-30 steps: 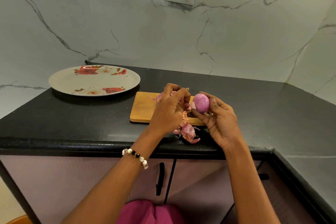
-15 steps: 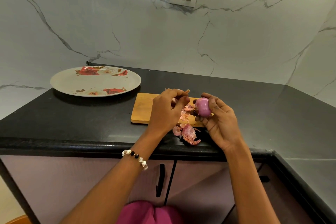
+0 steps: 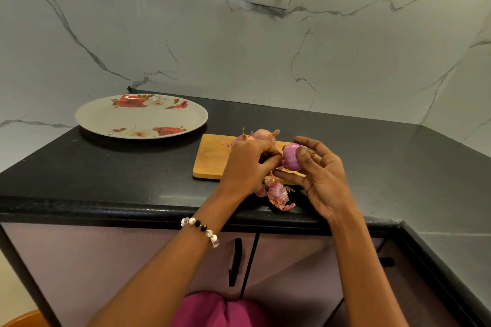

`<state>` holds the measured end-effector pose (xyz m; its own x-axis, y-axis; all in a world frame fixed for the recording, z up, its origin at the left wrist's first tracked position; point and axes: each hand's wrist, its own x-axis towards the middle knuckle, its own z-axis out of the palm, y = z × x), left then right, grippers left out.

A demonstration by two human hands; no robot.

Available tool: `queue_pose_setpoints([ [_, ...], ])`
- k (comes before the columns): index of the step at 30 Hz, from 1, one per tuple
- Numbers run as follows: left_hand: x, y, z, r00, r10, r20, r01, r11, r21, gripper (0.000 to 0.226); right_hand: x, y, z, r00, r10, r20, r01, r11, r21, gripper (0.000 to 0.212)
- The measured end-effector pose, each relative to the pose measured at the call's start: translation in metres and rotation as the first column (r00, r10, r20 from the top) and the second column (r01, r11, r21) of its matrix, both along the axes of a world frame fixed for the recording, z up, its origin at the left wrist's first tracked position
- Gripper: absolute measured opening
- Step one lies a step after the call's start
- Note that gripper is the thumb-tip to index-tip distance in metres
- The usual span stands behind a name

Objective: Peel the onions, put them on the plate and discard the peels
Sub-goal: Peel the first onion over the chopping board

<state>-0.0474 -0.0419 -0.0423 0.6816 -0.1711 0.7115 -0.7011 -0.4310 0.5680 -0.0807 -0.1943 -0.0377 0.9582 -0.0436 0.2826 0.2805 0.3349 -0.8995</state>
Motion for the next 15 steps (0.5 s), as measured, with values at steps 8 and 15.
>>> queue_pose_setpoints([
  [8, 0.0046, -0.0038, -0.0021, 0.999, 0.021, 0.025, -0.024, 0.993, 0.115, 0.007, 0.0012, 0.0004, 0.0001, 0.999, 0.031, -0.009, -0.031, 1.000, 0.001, 0.027],
  [15, 0.0065, -0.0039, -0.0021, 0.991, 0.108, 0.078, -0.111, 0.994, 0.025, 0.008, 0.0028, -0.0020, -0.0015, 0.999, 0.003, -0.034, -0.002, 1.000, 0.029, 0.026],
])
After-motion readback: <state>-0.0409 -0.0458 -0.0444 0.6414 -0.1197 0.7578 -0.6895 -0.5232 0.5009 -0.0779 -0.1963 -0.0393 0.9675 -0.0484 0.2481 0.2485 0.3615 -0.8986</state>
